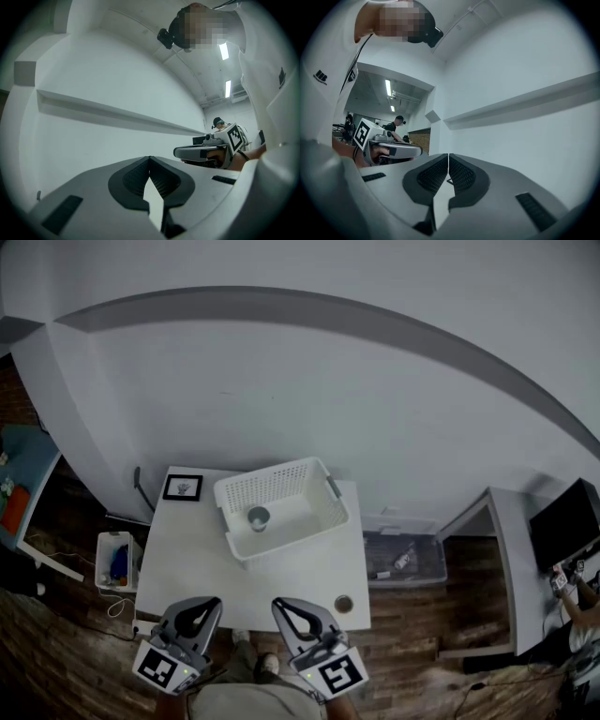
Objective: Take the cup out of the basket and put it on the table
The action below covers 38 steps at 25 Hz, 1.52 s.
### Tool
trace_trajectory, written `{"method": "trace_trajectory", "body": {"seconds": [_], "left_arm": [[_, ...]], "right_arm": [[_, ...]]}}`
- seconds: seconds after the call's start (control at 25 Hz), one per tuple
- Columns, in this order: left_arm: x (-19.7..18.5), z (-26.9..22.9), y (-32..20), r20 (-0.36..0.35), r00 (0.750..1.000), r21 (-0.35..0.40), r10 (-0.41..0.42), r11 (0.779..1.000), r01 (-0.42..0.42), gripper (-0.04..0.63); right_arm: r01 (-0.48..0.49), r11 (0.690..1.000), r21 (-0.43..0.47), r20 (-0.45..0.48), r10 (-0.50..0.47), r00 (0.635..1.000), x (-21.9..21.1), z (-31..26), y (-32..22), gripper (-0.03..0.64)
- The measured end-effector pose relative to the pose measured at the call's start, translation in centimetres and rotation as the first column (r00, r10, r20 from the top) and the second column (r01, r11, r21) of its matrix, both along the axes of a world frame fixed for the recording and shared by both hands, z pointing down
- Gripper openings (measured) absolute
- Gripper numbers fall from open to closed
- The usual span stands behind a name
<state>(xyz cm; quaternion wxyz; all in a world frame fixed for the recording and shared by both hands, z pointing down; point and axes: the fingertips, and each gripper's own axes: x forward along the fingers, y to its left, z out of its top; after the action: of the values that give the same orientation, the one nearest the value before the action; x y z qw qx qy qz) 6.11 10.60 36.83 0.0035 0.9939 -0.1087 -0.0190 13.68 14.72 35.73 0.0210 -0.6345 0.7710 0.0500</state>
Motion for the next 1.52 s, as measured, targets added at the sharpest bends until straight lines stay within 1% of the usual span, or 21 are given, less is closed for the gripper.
{"method": "trace_trajectory", "body": {"seconds": [0.12, 0.32, 0.56, 0.96, 1.16, 1.28, 1.36, 1.52], "left_arm": [[0.6, 0.8, -2.0, 0.016, 1.0, -0.002, 0.021, 1.0, -0.021, 0.0], [1.6, 0.9, -5.2, 0.0, 0.999, -0.022, 0.037, 0.999, -0.037, 0.0], [2.6, 1.9, -8.8, 0.014, 0.998, -0.032, 0.064, 0.997, -0.064, 0.0], [4.4, 3.0, -13.4, 0.017, 0.993, -0.048, 0.117, 0.992, -0.116, 0.0], [5.5, 3.7, -14.5, 0.032, 0.992, -0.053, 0.126, 0.991, -0.124, 0.0], [6.4, 4.2, -15.3, 0.043, 0.992, -0.067, 0.116, 0.991, -0.113, 0.0], [7.0, 4.5, -15.7, 0.05, 0.993, -0.068, 0.107, 0.992, -0.103, 0.0], [8.2, 4.8, -16.6, 0.059, 0.995, -0.084, 0.083, 0.993, -0.078, 0.0]], "right_arm": [[-0.018, 1.0, -0.003, 0.008, 0.018, 1.0, 0.5, 0.3, -1.9, 0.012], [-0.034, 0.999, -0.001, 0.021, 0.034, 0.999, 1.2, 0.5, -4.8, 0.012], [-0.055, 0.998, -0.028, 0.032, 0.056, 0.998, 2.2, 1.6, -8.2, 0.011], [-0.112, 0.991, -0.067, 0.002, 0.112, 0.994, 3.6, 2.5, -12.8, 0.012], [-0.115, 0.986, -0.117, -0.038, 0.111, 0.993, 5.0, 3.7, -14.4, 0.012], [-0.101, 0.983, -0.15, -0.089, 0.089, 0.992, 6.5, 4.3, -15.7, 0.012], [-0.081, 0.977, -0.195, -0.131, 0.055, 0.99, 7.4, 5.1, -16.5, 0.012], [-0.042, 0.952, -0.304, -0.195, -0.019, 0.981, 9.5, 7.0, -18.2, 0.012]]}}
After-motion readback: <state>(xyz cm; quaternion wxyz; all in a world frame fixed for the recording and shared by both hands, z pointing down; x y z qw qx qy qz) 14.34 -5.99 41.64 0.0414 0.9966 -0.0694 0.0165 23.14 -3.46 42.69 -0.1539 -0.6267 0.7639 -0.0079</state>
